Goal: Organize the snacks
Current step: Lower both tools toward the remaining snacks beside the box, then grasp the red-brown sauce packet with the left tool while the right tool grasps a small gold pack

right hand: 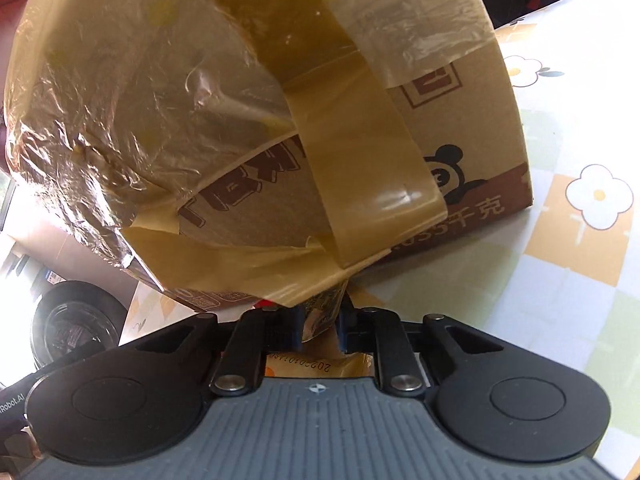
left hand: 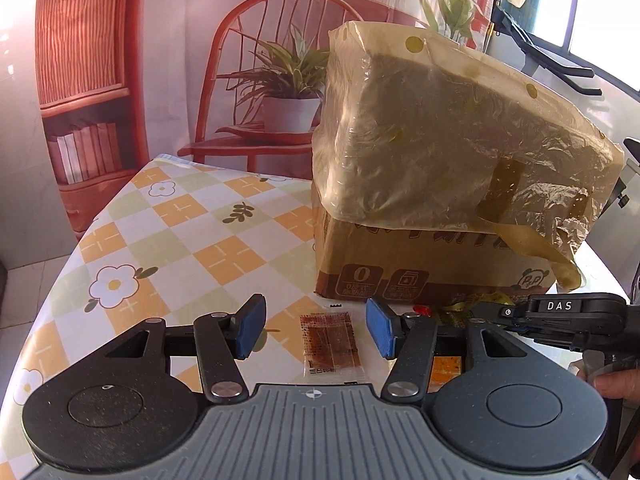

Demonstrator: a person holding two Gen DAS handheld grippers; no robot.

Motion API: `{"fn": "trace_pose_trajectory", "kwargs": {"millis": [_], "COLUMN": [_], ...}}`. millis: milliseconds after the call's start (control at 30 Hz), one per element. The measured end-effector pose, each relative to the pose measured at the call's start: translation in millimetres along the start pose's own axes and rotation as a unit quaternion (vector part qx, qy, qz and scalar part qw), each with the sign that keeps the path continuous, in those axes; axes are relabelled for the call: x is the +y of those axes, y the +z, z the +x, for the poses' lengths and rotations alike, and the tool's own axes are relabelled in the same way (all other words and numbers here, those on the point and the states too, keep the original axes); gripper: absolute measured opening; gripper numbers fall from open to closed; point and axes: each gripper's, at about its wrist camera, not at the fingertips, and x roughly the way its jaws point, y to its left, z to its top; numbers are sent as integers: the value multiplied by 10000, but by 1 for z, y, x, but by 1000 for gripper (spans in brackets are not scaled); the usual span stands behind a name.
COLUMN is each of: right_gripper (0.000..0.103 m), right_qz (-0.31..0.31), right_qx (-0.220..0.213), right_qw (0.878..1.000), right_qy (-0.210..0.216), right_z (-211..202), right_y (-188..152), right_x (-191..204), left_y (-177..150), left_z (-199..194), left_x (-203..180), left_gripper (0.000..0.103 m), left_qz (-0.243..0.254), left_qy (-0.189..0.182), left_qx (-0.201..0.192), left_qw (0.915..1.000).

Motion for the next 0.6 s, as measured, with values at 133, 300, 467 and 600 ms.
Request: {"fn": "trace_pose_trajectory", "kwargs": {"millis": [133, 300, 467, 600], "right_gripper": [2, 1, 1, 1], "right_qz": [-54, -204, -414, -429], "right_qx": [-185, -413, -456, -428], "right_qw": [9998, 9989, 9981, 9980], "right_qy": [83, 64, -82, -171], "right_z": [-20, -45, -67, -67], "right_y": [-1, -7, -18, -27], "right_x": [-5, -14, -19, -23], "left_y": [-6, -14, -23, -23], "left_z": [4, 12, 31, 48], "left_x": [2, -1, -2, -8], "left_gripper": [58, 58, 58, 59], "left_qz": [-31, 0, -38, 49], "left_qy": [3, -41, 58, 213], "left_qx": [99, 248, 463, 552], "left_qw": [9999, 9997, 9989, 9982]}}
